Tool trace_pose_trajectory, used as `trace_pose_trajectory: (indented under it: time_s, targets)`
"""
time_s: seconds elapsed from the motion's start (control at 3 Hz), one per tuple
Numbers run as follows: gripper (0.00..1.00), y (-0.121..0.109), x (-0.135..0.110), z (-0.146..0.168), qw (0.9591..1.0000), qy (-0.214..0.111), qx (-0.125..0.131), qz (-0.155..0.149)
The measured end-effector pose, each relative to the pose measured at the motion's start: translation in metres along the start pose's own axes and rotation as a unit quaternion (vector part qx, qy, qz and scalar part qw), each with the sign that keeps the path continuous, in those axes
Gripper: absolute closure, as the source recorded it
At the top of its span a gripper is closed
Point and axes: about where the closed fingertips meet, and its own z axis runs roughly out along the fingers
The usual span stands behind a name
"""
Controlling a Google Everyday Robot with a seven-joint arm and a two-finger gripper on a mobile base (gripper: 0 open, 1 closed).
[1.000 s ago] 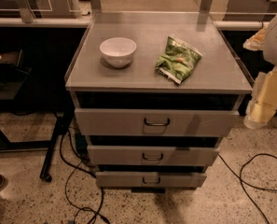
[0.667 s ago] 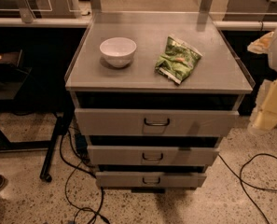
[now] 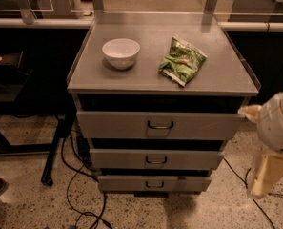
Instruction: Open bottom drawer
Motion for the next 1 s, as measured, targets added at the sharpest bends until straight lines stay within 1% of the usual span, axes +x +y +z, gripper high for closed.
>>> trace_pose_trajectory:
  time_s: [0.33, 0.67, 1.0]
  targets:
    - [0.00, 0.019, 0.009, 0.019, 0.9996, 0.010, -0.025, 0.003]
    - [0.00, 0.019, 0.009, 0.019, 0.9996, 0.010, -0.025, 0.003]
    - [0.00, 0.041, 0.008, 0.045, 0.9982, -0.009, -0.058, 0.008]
